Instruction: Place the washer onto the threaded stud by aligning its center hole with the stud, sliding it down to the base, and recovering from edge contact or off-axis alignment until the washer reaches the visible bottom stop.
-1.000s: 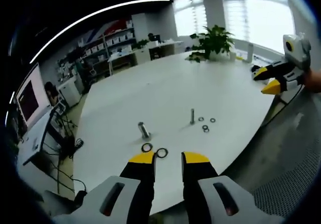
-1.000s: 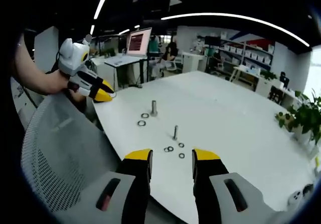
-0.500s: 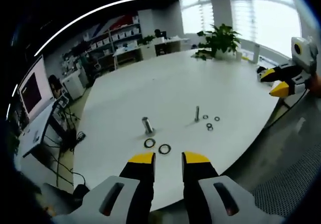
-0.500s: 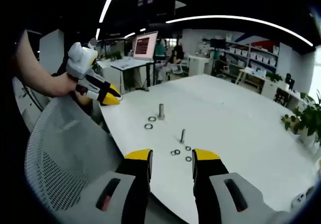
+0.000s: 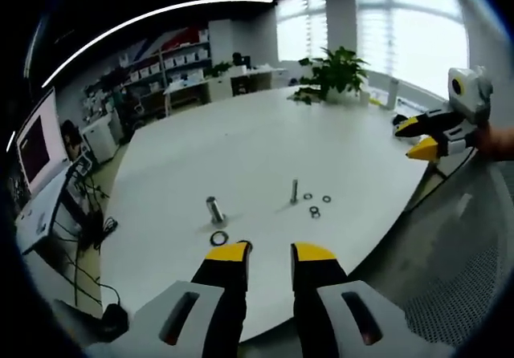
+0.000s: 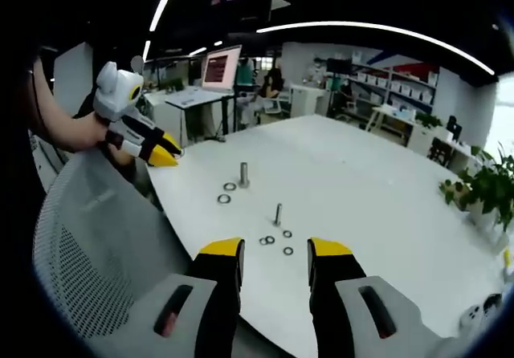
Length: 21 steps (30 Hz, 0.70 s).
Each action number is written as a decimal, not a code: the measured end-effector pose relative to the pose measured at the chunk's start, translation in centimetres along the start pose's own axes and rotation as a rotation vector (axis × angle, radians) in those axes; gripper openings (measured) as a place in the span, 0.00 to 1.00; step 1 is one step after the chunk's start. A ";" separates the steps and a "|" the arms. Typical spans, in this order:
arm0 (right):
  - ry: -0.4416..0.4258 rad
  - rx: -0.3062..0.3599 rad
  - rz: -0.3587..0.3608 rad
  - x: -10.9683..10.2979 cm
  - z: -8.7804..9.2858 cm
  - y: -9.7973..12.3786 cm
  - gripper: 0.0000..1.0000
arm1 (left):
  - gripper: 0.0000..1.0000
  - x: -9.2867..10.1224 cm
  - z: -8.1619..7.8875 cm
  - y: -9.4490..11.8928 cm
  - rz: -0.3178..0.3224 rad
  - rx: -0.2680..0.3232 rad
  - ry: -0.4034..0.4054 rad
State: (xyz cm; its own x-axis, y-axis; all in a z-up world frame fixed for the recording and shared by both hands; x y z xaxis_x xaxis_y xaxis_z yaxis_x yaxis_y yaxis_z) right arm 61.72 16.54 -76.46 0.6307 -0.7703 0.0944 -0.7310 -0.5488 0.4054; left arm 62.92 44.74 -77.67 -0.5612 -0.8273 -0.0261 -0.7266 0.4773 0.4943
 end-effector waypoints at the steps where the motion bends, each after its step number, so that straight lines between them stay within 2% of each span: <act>1: 0.000 0.001 0.003 0.0 0.0 0.0 0.33 | 0.18 0.1 0.0 0.0 0.005 0.002 0.001; 5: 0.013 -0.006 0.006 0.3 -0.1 -0.3 0.33 | 0.19 0.2 -0.1 -0.3 0.031 -0.007 -0.006; 8: -0.014 -0.020 -0.005 0.3 0.1 -0.3 0.33 | 0.20 0.4 -0.1 -0.4 0.050 -0.001 0.011; 11: -0.007 -0.016 -0.001 0.2 0.1 -0.3 0.33 | 0.19 0.3 0.2 -0.3 0.029 -0.012 -0.012; 14: 0.006 -0.023 -0.002 0.1 0.2 -0.4 0.33 | 0.19 -0.1 -0.2 -0.1 0.015 0.021 0.001; 17: 0.003 -0.027 0.002 0.1 0.3 -0.3 0.33 | 0.18 -0.8 0.6 0.0 -0.030 -0.021 0.013; 19: 0.004 -0.026 0.008 0.2 0.3 -0.2 0.33 | 0.18 -0.6 0.1 -0.1 -0.017 0.003 0.019; 21: 0.001 -0.021 0.015 0.4 0.2 -0.2 0.33 | 0.19 -0.4 0.1 -0.1 -0.013 0.002 0.011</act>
State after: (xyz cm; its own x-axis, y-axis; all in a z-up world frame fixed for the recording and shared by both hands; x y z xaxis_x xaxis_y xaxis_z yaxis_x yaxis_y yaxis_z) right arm 62.03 16.29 -76.72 0.6199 -0.7781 0.1015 -0.7349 -0.5303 0.4228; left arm 63.14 45.08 -77.80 -0.5473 -0.8366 -0.0234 -0.7346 0.4668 0.4923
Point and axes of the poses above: the point that each gripper's makers call its tool centre point, and the gripper's own axes: y roughly backward along the fingers, x roughly to its right, z roughly out of its underside, the point moved 6 cm from there along y, roughly backward along the fingers, and after that the axes turned 6 degrees about x, right-handed, at the moved point
